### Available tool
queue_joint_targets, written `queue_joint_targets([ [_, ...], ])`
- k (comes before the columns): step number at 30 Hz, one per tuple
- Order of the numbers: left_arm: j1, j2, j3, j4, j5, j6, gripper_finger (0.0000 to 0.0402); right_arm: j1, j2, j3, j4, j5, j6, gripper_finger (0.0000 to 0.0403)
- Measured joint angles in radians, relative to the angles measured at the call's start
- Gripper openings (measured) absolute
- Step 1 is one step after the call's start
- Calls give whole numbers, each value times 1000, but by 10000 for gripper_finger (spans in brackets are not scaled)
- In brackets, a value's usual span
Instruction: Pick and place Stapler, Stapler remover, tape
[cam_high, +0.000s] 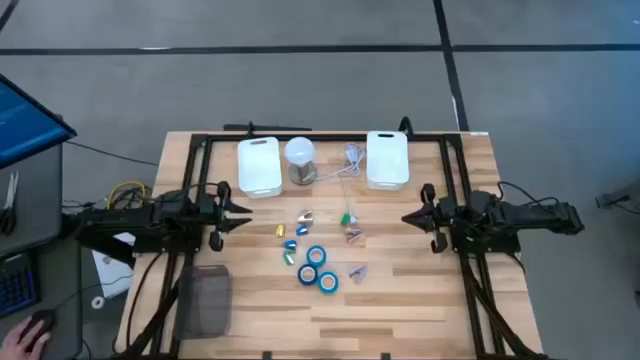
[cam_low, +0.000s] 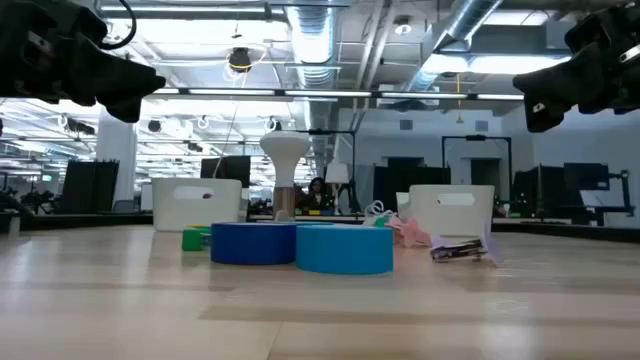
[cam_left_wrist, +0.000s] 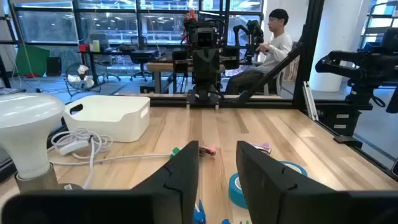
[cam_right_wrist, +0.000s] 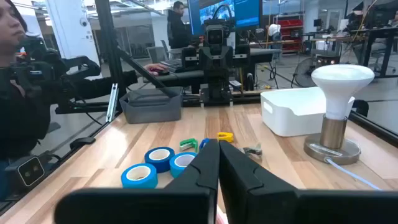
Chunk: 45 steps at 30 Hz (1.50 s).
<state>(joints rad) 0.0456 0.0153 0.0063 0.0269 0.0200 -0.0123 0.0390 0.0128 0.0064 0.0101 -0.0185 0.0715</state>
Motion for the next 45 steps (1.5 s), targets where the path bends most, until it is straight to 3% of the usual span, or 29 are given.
queue_joint_targets([
  [37,0,0,0,0,0,1,99,0,0,0,0,0,0,1],
  [45,0,0,0,54,0,59,99,0,0,0,0,0,0,1],
])
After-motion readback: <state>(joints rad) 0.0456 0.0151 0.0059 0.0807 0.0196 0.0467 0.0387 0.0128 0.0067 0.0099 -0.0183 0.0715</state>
